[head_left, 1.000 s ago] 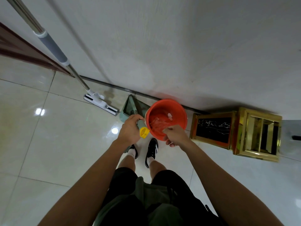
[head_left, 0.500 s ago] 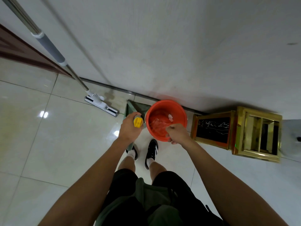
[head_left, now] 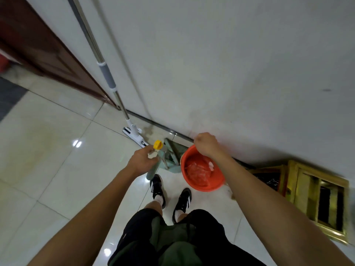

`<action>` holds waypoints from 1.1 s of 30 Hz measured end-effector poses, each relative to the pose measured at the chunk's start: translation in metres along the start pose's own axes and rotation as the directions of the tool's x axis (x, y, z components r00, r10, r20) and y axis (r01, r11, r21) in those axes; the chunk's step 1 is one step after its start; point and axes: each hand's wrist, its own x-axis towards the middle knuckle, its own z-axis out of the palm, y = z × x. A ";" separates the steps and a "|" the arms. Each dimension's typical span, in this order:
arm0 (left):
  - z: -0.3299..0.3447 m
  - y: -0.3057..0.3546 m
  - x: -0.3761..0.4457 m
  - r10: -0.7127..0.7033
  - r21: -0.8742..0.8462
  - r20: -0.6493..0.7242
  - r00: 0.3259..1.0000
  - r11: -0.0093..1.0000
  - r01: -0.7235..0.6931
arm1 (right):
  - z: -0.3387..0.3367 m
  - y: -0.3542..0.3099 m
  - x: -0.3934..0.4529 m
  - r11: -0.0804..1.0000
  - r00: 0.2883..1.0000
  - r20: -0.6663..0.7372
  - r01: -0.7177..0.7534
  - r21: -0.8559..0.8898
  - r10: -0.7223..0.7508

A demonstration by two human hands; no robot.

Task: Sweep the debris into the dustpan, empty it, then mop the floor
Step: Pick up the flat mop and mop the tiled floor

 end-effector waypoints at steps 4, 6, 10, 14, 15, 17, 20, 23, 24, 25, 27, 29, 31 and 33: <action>-0.039 -0.004 -0.009 0.008 -0.026 -0.128 0.992 1.000 -0.011 | -0.016 -0.037 0.011 0.995 0.995 0.002 0.102 0.023 -0.102; -0.063 -0.003 -0.010 0.017 -0.046 -0.182 0.983 0.999 -0.026 | -0.024 -0.060 0.015 0.987 0.989 0.009 0.147 0.058 -0.148; -0.114 -0.005 -0.003 0.016 -0.108 -0.273 0.962 0.993 -0.047 | -0.038 -0.113 0.028 0.968 0.974 -0.012 0.225 0.111 -0.225; -0.167 -0.018 0.019 -0.024 -0.206 -0.346 0.938 0.977 -0.050 | -0.040 -0.177 0.041 0.939 0.949 -0.030 0.316 0.137 -0.315; -0.180 -0.022 0.026 -0.030 -0.225 -0.359 0.933 0.973 -0.055 | -0.039 -0.195 0.045 0.932 0.942 -0.038 0.335 0.136 -0.333; -0.205 -0.032 0.043 -0.037 -0.251 -0.369 0.929 0.966 -0.062 | -0.035 -0.230 0.054 0.925 0.936 -0.054 0.353 0.139 -0.348; -0.239 -0.048 0.076 -0.034 -0.276 -0.364 0.931 0.958 -0.073 | -0.026 -0.280 0.071 0.919 0.928 -0.078 0.372 0.133 -0.365; -0.265 -0.059 0.113 -0.020 -0.305 -0.339 0.941 0.948 -0.089 | -0.019 -0.325 0.089 0.911 0.923 -0.138 0.379 0.164 -0.360; -0.271 -0.060 0.127 -0.010 -0.317 -0.326 0.945 0.943 -0.099 | -0.016 -0.337 0.094 0.908 0.922 -0.163 0.378 0.179 -0.351; -0.277 -0.060 0.141 0.007 -0.323 -0.312 0.950 0.940 -0.113 | -0.014 -0.350 0.101 0.907 0.921 -0.188 0.376 0.190 -0.342; -0.286 -0.058 0.169 0.049 -0.318 -0.265 0.963 0.938 -0.135 | -0.007 -0.370 0.113 0.907 0.916 -0.235 0.372 0.199 -0.325; -0.293 -0.055 0.195 0.090 -0.329 -0.201 0.976 0.932 -0.154 | 0.001 -0.386 0.125 0.915 0.911 -0.279 0.359 0.183 -0.302; -0.295 -0.054 0.221 0.112 -0.335 -0.156 0.981 0.929 -0.160 | 0.007 -0.395 0.137 0.928 0.907 -0.315 0.340 0.154 -0.280; -0.296 -0.051 0.241 0.133 -0.306 -0.129 0.983 0.937 -0.168 | 0.011 -0.402 0.145 0.932 0.906 -0.338 0.325 0.164 -0.256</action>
